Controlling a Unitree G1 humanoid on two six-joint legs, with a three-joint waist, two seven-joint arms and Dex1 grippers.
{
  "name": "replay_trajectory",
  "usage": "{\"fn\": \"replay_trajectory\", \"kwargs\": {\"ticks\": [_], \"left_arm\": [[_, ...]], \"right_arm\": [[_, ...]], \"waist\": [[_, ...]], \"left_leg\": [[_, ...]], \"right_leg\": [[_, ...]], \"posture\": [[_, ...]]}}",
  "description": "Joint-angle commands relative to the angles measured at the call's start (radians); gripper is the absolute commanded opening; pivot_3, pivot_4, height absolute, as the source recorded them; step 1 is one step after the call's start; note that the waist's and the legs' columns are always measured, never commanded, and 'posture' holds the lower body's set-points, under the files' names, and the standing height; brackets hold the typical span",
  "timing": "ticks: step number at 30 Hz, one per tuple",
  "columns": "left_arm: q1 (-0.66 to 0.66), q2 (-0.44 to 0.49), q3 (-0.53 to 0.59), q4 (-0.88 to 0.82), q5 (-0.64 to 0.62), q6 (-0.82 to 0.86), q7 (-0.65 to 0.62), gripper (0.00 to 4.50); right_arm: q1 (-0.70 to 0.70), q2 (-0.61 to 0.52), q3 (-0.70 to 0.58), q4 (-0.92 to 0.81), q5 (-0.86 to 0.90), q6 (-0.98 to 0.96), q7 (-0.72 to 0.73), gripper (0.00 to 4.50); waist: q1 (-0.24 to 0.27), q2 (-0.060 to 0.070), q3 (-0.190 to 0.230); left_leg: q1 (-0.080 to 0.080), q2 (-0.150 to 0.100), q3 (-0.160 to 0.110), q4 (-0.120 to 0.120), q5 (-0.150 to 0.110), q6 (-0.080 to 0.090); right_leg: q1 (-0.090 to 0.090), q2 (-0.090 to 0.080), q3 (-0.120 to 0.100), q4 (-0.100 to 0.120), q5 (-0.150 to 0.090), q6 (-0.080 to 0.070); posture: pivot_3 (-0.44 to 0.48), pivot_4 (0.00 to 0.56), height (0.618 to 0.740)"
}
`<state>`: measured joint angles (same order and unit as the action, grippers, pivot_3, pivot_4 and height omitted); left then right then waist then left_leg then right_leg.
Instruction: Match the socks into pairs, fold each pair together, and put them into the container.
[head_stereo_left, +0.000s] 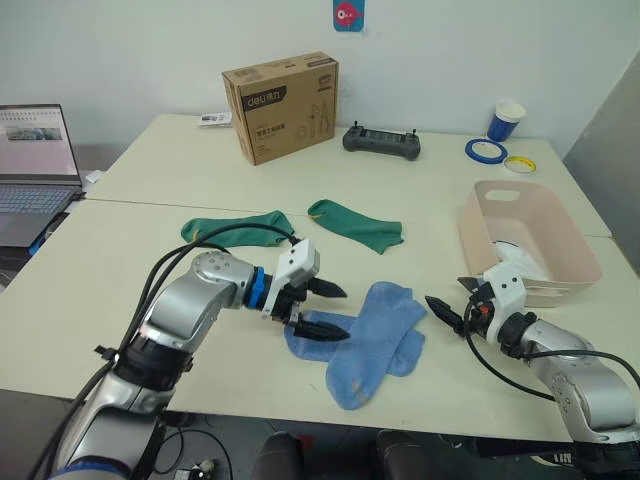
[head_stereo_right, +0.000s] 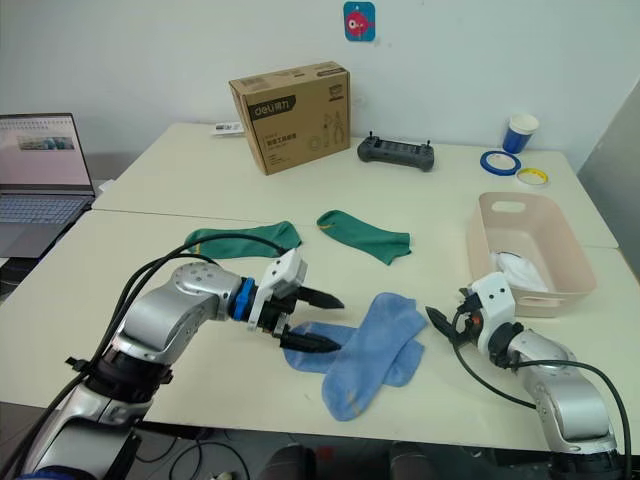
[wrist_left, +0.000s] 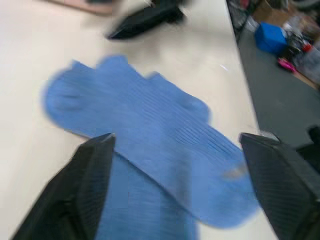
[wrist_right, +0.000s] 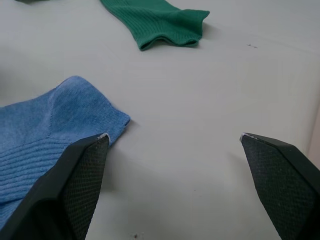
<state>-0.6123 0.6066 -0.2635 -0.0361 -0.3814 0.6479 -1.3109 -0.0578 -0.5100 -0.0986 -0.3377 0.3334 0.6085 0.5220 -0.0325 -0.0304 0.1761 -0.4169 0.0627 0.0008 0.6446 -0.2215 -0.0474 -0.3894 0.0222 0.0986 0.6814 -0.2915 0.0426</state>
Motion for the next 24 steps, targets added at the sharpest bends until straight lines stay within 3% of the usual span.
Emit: {"fn": "replay_trajectory", "kwargs": {"ticks": [1, 8, 12, 15, 24], "left_arm": [[-0.088, -0.097, 0.016, 0.125, 0.024, -0.133, 0.033, 4.16], [-0.211, -0.337, -0.068, 0.487, 0.21, -0.45, 0.151, 4.16], [-0.271, -0.404, -0.116, 0.672, 0.306, -0.543, 0.168, 4.16], [-0.312, -0.442, -0.123, 0.779, 0.361, -0.546, 0.224, 3.55], [-0.31, -0.421, -0.09, 0.835, 0.396, -0.571, 0.199, 0.69]], "right_arm": [[0.019, -0.026, -0.022, -0.068, 0.038, -0.016, 0.047, 4.5], [0.083, -0.105, -0.027, -0.183, 0.125, 0.053, 0.136, 4.5], [0.078, -0.103, -0.021, -0.181, 0.126, 0.055, 0.114, 4.5], [0.088, -0.101, -0.005, -0.188, 0.112, 0.051, 0.099, 4.5], [0.087, -0.096, 0.002, -0.2, 0.126, 0.055, 0.081, 4.5]], "waist": [[0.001, 0.0, 0.0], [0.005, 0.0, 0.0], [-0.003, 0.0, 0.0], [-0.004, 0.0, 0.0], [-0.003, 0.0, 0.0]], "left_leg": [[0.0, 0.0, 0.0, 0.0, 0.0, 0.0], [-0.001, -0.001, -0.001, 0.0, 0.0, 0.0], [0.0, -0.001, -0.001, 0.0, 0.0, 0.0], [0.0, -0.001, -0.002, 0.0, 0.0, 0.0], [-0.001, -0.001, -0.002, 0.0, 0.0, 0.0]], "right_leg": [[0.0, 0.0, 0.0, 0.0, 0.0, 0.0], [0.0, 0.0, -0.001, -0.001, 0.0, 0.0], [0.0, 0.001, 0.0, 0.0, 0.0, 0.001], [0.0, 0.001, 0.0, 0.0, 0.0, 0.001], [0.0, 0.001, 0.0, 0.0, 0.0, 0.001]], "posture": [[0.0, 0.15, 0.74], [0.0, 0.15, 0.74], [0.0, 0.15, 0.74], [0.0, 0.15, 0.74], [0.0, 0.15, 0.74]]}}
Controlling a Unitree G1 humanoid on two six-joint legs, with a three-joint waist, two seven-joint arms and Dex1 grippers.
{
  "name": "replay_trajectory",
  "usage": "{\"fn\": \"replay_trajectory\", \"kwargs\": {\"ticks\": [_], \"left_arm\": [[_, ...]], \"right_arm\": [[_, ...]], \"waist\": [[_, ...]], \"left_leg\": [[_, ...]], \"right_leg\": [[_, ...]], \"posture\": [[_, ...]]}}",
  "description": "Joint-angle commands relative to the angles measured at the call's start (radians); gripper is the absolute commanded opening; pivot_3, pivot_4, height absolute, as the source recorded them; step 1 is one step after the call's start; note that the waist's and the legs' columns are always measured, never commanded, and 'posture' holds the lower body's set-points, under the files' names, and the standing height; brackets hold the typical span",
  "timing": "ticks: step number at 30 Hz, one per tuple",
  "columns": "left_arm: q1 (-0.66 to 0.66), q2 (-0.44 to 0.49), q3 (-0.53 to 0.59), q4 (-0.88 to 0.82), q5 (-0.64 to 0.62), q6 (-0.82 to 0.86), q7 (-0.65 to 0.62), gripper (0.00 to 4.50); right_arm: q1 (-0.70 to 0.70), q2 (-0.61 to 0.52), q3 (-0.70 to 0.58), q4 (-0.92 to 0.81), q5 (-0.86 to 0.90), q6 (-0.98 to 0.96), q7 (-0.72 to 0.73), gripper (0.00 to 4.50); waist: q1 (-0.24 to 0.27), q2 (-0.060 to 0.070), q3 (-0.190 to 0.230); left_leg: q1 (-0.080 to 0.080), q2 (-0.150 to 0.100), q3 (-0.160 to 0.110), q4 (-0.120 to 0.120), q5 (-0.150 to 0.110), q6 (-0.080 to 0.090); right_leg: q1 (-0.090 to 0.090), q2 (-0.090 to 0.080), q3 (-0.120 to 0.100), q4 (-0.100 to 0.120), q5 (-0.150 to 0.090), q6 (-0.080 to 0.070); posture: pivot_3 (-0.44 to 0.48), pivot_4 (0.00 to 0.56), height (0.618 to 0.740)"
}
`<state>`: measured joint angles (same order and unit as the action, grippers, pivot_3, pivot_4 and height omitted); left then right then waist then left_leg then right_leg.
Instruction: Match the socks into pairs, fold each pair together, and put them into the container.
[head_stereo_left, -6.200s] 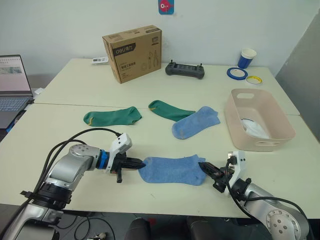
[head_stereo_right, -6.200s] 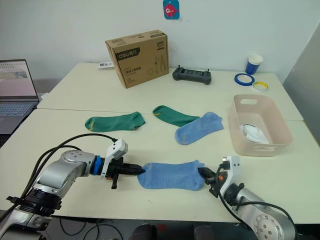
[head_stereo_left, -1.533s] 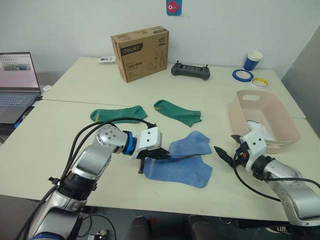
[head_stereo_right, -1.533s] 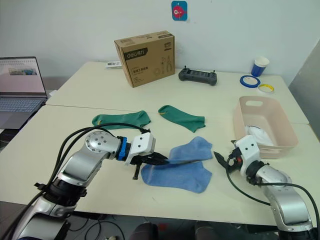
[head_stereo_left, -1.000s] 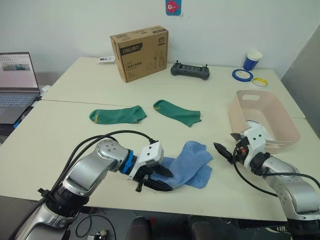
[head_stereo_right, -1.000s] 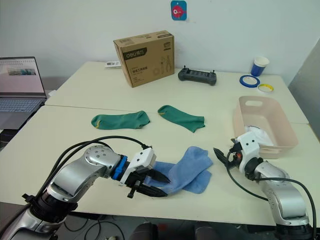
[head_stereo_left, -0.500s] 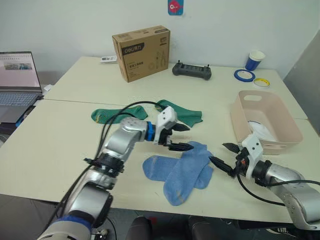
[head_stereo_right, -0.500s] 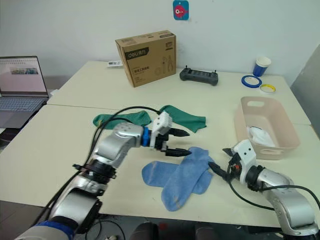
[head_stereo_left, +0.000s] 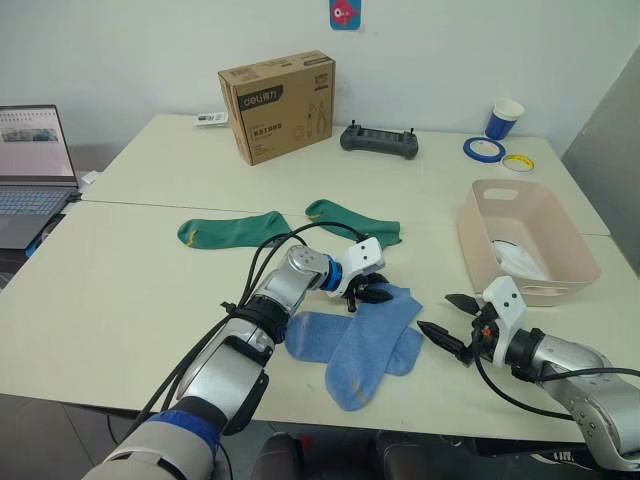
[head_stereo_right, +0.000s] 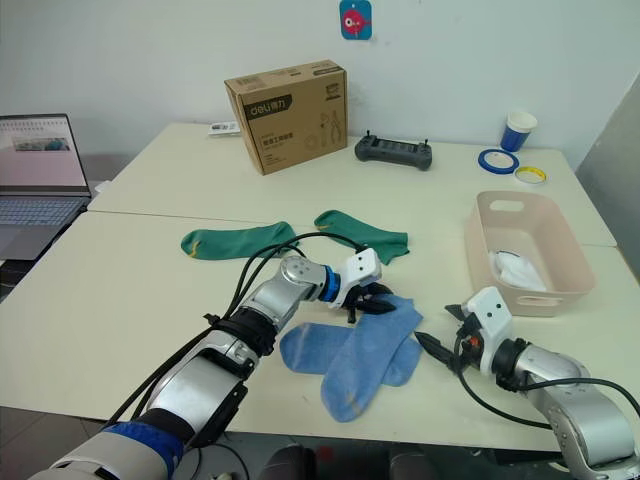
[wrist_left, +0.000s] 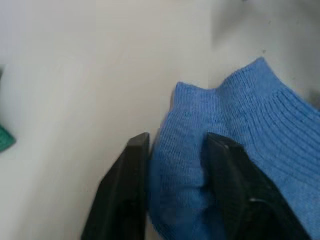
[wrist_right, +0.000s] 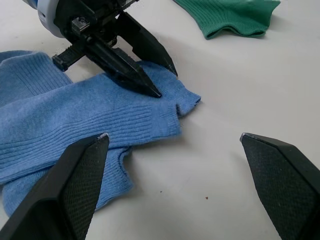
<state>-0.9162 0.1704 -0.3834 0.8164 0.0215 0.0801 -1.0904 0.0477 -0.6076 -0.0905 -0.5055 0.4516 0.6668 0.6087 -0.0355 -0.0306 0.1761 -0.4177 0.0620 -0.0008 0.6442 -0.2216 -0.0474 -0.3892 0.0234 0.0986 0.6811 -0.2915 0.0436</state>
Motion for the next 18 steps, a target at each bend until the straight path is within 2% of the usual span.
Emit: {"fn": "replay_trajectory", "kwargs": {"ticks": [1, 2, 11, 14, 18], "left_arm": [[-0.004, 0.018, 0.039, -0.023, -0.014, 0.0, -0.024, 0.35], [-0.004, 0.019, 0.054, -0.026, -0.023, 0.01, -0.016, 0.04], [0.056, 0.092, 0.296, -0.248, -0.193, 0.249, 0.091, 0.04], [0.099, 0.119, 0.31, -0.303, -0.195, 0.293, 0.115, 0.04], [0.204, 0.148, 0.312, -0.357, -0.173, 0.299, 0.175, 0.04]], "right_arm": [[-0.024, 0.001, -0.006, -0.029, 0.009, -0.004, -0.005, 4.5], [-0.029, 0.001, -0.006, -0.025, 0.01, -0.003, -0.005, 4.5], [-0.046, 0.013, 0.013, -0.052, 0.058, 0.049, 0.007, 4.5], [-0.053, 0.016, 0.032, -0.063, 0.07, 0.066, 0.004, 4.5], [-0.097, 0.038, 0.131, -0.054, 0.047, 0.112, -0.01, 4.5]], "waist": [[0.0, 0.0, 0.0], [-0.001, 0.0, 0.0], [0.0, 0.0, 0.0], [0.002, 0.0, 0.0], [-0.001, 0.001, 0.0]], "left_leg": [[0.0, 0.0, 0.0, 0.0, 0.0, 0.0], [0.0, 0.0, 0.0, 0.0, 0.0, 0.0], [0.0, 0.001, 0.0, 0.0, 0.0, 0.0], [0.0, 0.001, 0.0, 0.0, 0.0, 0.0], [0.001, 0.001, 0.0, 0.0, 0.0, 0.0]], "right_leg": [[0.0, 0.0, 0.0, 0.0, 0.0, 0.0], [0.0, 0.0, 0.0, 0.0, 0.0, 0.0], [0.0, 0.0, 0.0, 0.0, 0.0, 0.001], [0.0, 0.0, -0.001, 0.0, 0.0, 0.001], [0.0, 0.0, 0.0, 0.0, 0.001, 0.001]], "posture": [[0.0, 0.15, 0.74], [0.0, 0.15, 0.74], [0.0, 0.15, 0.74], [0.0, 0.15, 0.74], [0.0, 0.15, 0.74]]}}
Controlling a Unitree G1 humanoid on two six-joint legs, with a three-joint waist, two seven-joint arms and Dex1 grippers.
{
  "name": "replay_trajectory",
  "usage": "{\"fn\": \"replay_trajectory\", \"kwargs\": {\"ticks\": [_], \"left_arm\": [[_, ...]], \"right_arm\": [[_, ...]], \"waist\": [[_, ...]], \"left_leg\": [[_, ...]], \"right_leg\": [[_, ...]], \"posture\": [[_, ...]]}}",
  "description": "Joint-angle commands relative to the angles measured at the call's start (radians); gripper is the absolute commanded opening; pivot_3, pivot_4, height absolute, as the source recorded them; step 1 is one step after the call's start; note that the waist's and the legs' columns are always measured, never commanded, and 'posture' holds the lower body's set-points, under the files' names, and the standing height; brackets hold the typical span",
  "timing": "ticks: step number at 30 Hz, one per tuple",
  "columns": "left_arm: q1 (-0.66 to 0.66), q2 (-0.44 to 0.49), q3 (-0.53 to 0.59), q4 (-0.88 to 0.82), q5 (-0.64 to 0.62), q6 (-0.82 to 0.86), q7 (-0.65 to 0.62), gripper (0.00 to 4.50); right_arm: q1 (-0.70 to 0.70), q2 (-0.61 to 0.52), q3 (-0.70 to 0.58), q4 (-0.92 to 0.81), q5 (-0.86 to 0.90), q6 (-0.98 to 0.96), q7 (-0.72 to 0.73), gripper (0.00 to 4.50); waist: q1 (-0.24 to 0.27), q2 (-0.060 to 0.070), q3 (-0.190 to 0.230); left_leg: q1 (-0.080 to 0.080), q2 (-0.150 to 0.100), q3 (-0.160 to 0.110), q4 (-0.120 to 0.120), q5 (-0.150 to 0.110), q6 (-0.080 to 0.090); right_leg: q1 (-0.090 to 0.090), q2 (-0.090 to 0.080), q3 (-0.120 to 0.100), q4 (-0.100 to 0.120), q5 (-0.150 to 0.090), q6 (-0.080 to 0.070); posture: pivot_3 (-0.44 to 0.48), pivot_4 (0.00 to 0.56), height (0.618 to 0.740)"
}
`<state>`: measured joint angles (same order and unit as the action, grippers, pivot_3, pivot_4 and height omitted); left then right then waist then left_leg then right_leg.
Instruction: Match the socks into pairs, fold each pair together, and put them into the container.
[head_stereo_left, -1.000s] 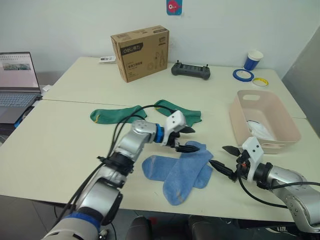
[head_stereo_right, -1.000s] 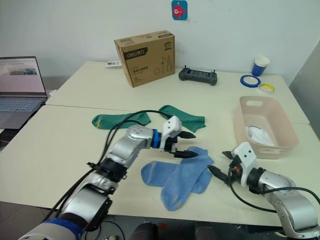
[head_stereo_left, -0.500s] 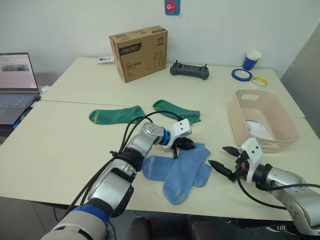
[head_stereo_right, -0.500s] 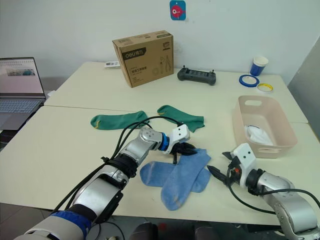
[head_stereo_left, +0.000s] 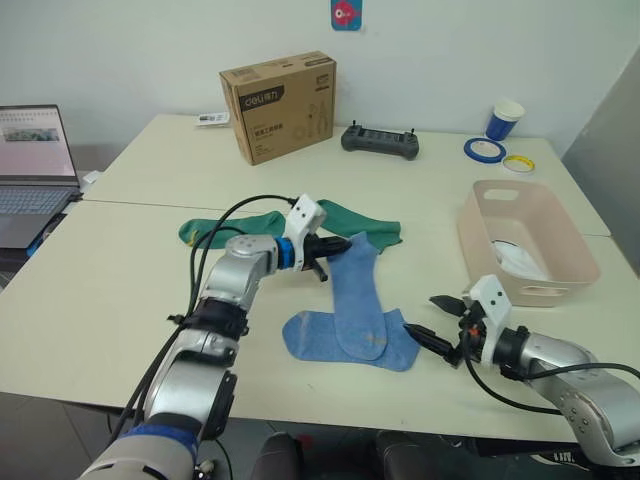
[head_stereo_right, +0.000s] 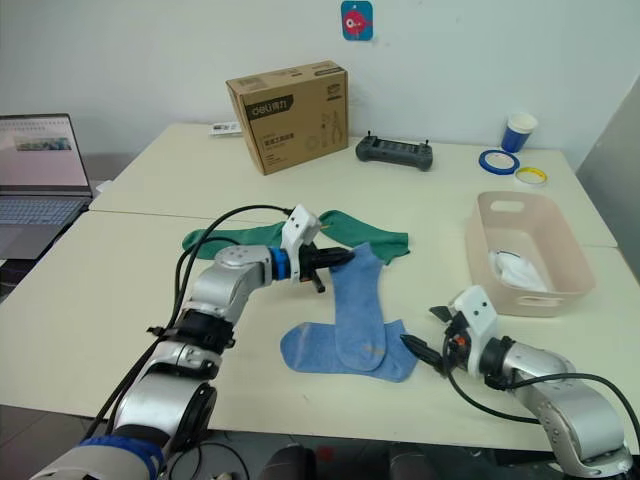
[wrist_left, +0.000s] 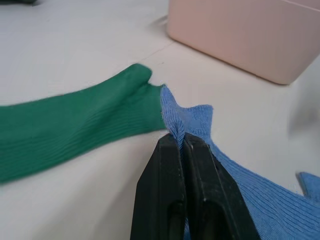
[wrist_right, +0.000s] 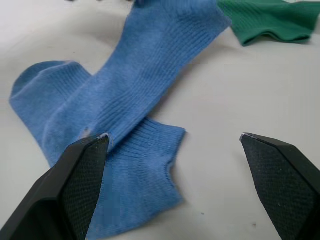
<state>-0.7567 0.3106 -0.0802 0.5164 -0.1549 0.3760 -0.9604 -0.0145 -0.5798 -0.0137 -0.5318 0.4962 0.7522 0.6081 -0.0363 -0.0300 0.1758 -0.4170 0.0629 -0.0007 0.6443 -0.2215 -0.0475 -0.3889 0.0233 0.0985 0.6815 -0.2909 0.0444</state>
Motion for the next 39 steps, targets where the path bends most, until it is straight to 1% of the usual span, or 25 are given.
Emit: {"fn": "replay_trajectory", "kwargs": {"ticks": [1, 8, 10, 18, 21, 23, 25, 34, 35, 39], "left_arm": [[0.063, 0.006, 0.012, -0.072, 0.003, 0.005, 0.064, 0.04], [0.103, 0.0, 0.014, -0.138, -0.02, 0.031, 0.107, 0.04], [0.106, -0.001, 0.011, -0.144, -0.016, 0.028, 0.113, 0.04], [0.133, 0.011, 0.007, -0.196, -0.027, 0.044, 0.104, 0.04], [0.133, 0.019, 0.009, -0.191, -0.025, 0.038, 0.096, 0.04], [0.131, 0.021, 0.005, -0.188, -0.023, 0.035, 0.09, 0.0], [0.127, 0.021, 0.002, -0.185, -0.022, 0.035, 0.086, 0.0], [0.125, 0.028, 0.005, -0.182, -0.022, 0.041, 0.085, 0.0], [0.125, 0.03, 0.007, -0.182, -0.022, 0.041, 0.085, 0.0], [0.139, 0.047, 0.023, -0.22, -0.046, 0.062, 0.067, 0.0]], "right_arm": [[-0.051, 0.013, 0.079, -0.021, 0.0, 0.041, -0.007, 4.5], [-0.14, 0.015, 0.144, -0.007, 0.065, 0.168, 0.035, 4.5], [-0.154, 0.01, 0.166, 0.006, 0.053, 0.173, 0.038, 4.5], [-0.154, -0.002, 0.162, 0.025, 0.033, 0.173, 0.024, 4.5], [-0.134, -0.014, 0.182, 0.023, 0.024, 0.165, 0.033, 4.5], [-0.126, -0.005, 0.193, 0.023, 0.027, 0.156, 0.035, 4.11], [-0.123, 0.0, 0.202, 0.023, 0.026, 0.144, 0.04, 3.59], [-0.121, 0.012, 0.149, 0.031, 0.049, 0.144, 0.028, 0.22], [-0.121, 0.014, 0.14, 0.033, 0.055, 0.146, 0.027, 0.06], [-0.129, 0.013, 0.105, 0.021, 0.083, 0.163, 0.035, 0.06]], "waist": [[0.0, 0.0, 0.0], [0.008, 0.0, 0.0], [0.008, 0.0, 0.0], [0.005, 0.0, 0.0], [0.005, 0.0, 0.0], [0.005, 0.0, 0.0], [0.004, 0.0, 0.0], [0.004, 0.0, 0.0], [0.004, 0.0, 0.0], [0.004, 0.0, 0.0]], "left_leg": [[0.0, 0.0, 0.0, 0.0, 0.0, 0.0], [-0.001, -0.001, 0.0, 0.001, 0.0, 0.0], [-0.001, -0.001, 0.0, 0.001, 0.0, 0.0], [-0.001, 0.0, 0.0, 0.0, 0.0, 0.0], [0.0, 0.0, 0.0, 0.0, 0.0, 0.0], [0.0, 0.0, 0.0, 0.0, 0.0, 0.0], [0.0, 0.0, 0.0, 0.0, 0.0, 0.0], [0.0, 0.0, 0.0, 0.0, 0.0, 0.0], [0.0, 0.0, 0.0, 0.0, 0.0, 0.0], [0.0, 0.0, 0.0, 0.0, 0.0, 0.0]], "right_leg": [[0.0, 0.0, 0.0, 0.0, 0.0, 0.0], [0.0, -0.001, -0.001, 0.0, 0.0, 0.0], [0.0, -0.001, 0.0, 0.0, 0.0, 0.0], [0.0, -0.001, -0.001, 0.0, 0.0, 0.0], [0.0, -0.001, -0.001, 0.0, 0.0, 0.0], [0.0, -0.001, -0.001, 0.0, 0.0, 0.0], [0.0, -0.001, -0.001, 0.0, 0.0, 0.0], [0.0, -0.001, -0.001, 0.0, 0.0, 0.0], [0.0, -0.001, -0.001, 0.0, 0.0, 0.0], [0.0, -0.001, -0.001, 0.0, 0.0, 0.0]], "posture": [[0.0, 0.15, 0.74], [0.0, 0.15, 0.74], [0.0, 0.15, 0.74], [0.0, 0.15, 0.74], [0.0, 0.15, 0.74], [0.0, 0.15, 0.74], [0.0, 0.15, 0.74], [0.0, 0.15, 0.74], [0.0, 0.15, 0.74], [0.0, 0.15, 0.74]]}}
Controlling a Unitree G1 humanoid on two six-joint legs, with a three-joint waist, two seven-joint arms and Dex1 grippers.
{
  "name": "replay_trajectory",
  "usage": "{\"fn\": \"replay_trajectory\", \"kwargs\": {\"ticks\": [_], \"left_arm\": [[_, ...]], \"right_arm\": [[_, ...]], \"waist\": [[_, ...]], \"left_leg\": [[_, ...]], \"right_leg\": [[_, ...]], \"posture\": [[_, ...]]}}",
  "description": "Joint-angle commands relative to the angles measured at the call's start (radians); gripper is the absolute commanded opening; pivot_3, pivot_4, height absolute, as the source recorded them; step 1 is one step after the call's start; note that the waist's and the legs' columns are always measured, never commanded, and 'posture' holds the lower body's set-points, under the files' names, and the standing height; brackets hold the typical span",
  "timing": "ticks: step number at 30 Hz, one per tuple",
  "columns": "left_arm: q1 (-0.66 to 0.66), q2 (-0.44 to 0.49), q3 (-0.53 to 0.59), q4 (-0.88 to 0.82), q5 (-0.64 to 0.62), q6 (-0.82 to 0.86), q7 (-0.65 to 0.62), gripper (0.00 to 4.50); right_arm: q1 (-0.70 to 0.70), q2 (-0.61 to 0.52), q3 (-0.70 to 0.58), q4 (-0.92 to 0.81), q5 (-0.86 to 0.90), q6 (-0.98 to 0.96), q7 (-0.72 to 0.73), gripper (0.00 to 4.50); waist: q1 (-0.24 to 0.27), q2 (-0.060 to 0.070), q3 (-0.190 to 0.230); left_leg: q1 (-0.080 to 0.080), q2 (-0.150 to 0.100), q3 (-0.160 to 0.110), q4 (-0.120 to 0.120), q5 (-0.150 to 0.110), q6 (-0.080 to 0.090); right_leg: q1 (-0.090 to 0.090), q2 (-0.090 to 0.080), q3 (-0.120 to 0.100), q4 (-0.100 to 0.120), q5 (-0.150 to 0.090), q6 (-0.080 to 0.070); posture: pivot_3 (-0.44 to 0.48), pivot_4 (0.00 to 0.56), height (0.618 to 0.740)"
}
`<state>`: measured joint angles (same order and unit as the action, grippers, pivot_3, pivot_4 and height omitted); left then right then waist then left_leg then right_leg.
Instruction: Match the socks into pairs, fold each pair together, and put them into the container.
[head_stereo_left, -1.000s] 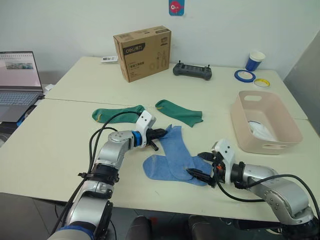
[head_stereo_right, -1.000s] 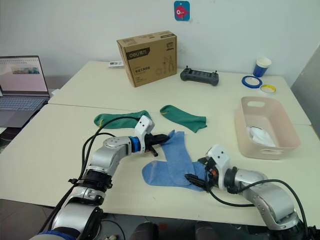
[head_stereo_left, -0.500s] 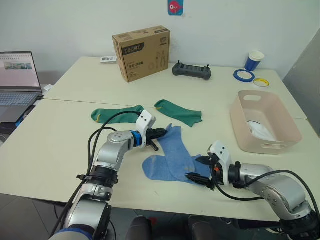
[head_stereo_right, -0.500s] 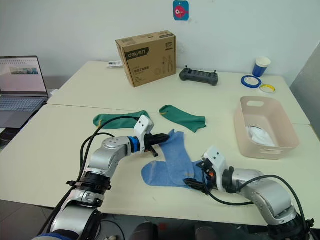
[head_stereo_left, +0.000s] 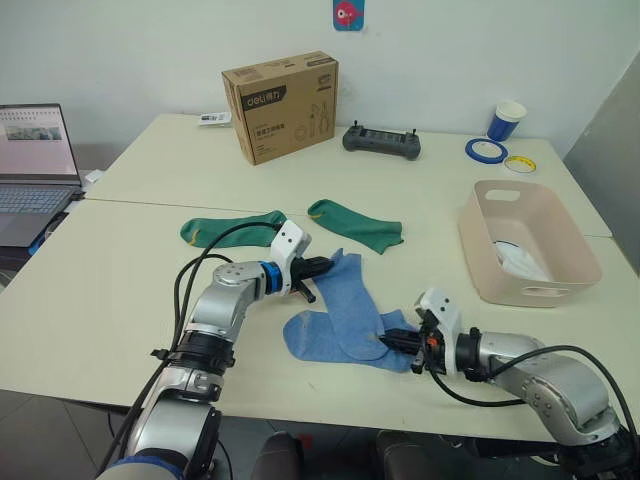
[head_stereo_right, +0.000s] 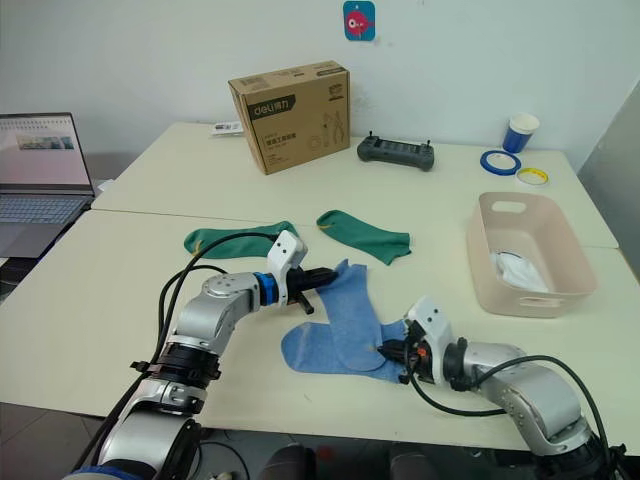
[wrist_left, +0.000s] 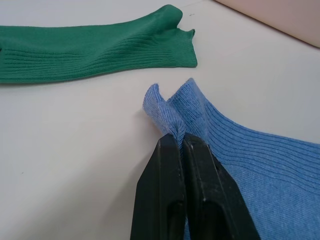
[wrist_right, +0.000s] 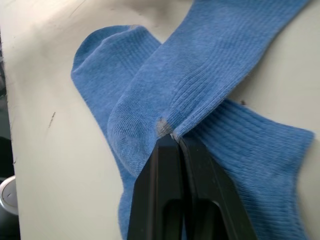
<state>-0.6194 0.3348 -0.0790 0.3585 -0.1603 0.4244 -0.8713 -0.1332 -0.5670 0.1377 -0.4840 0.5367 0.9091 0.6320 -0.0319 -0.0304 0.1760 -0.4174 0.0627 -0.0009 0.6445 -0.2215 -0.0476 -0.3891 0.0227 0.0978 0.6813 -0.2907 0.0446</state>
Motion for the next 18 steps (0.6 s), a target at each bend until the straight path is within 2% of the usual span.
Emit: {"fn": "replay_trajectory", "kwargs": {"ticks": [1, 6, 11, 13, 18], "left_arm": [[0.006, 0.028, 0.027, -0.077, -0.05, 0.025, -0.028, 0.0], [0.055, 0.067, 0.042, -0.222, -0.119, 0.09, -0.055, 0.0], [0.127, 0.09, 0.08, -0.432, -0.19, 0.229, 0.018, 0.0], [0.167, 0.067, 0.107, -0.514, -0.232, 0.29, 0.07, 0.0], [0.324, 0.066, 0.109, -0.686, -0.283, 0.404, 0.149, 0.0]], "right_arm": [[-0.014, -0.003, -0.057, -0.03, 0.051, 0.011, 0.014, 0.06], [-0.064, -0.038, -0.112, -0.007, 0.066, 0.028, 0.015, 0.06], [-0.147, -0.118, -0.153, 0.129, 0.04, -0.023, 0.097, 0.06], [-0.182, -0.139, -0.153, 0.188, 0.025, -0.048, 0.126, 0.06], [-0.282, -0.137, -0.125, 0.341, -0.021, -0.111, 0.166, 0.06]], "waist": [[0.0, 0.0, 0.0], [-0.002, 0.0, 0.0], [-0.002, 0.0, 0.0], [-0.002, 0.0, 0.0], [-0.008, 0.0, 0.0]], "left_leg": [[0.0, 0.0, 0.0, 0.0, 0.0, 0.0], [0.0, 0.0, 0.0, 0.0, 0.0, 0.0], [0.0, 0.0, 0.0, 0.0, 0.0, 0.0], [0.0, 0.0, 0.001, 0.0, 0.0, 0.0], [0.0, 0.0, 0.0, -0.001, 0.0, 0.0]], "right_leg": [[0.0, 0.0, 0.0, 0.0, 0.0, 0.0], [0.0, 0.0, 0.0, 0.0, 0.0, 0.0], [0.0, 0.0, 0.0, 0.0, 0.0, 0.0], [0.0, -0.001, 0.001, 0.0, 0.0, 0.0], [0.0, 0.0, 0.001, -0.001, 0.0, 0.0]], "posture": [[0.0, 0.15, 0.74], [0.0, 0.15, 0.74], [0.0, 0.15, 0.74], [0.0, 0.15, 0.74], [0.0, 0.15, 0.74]]}}
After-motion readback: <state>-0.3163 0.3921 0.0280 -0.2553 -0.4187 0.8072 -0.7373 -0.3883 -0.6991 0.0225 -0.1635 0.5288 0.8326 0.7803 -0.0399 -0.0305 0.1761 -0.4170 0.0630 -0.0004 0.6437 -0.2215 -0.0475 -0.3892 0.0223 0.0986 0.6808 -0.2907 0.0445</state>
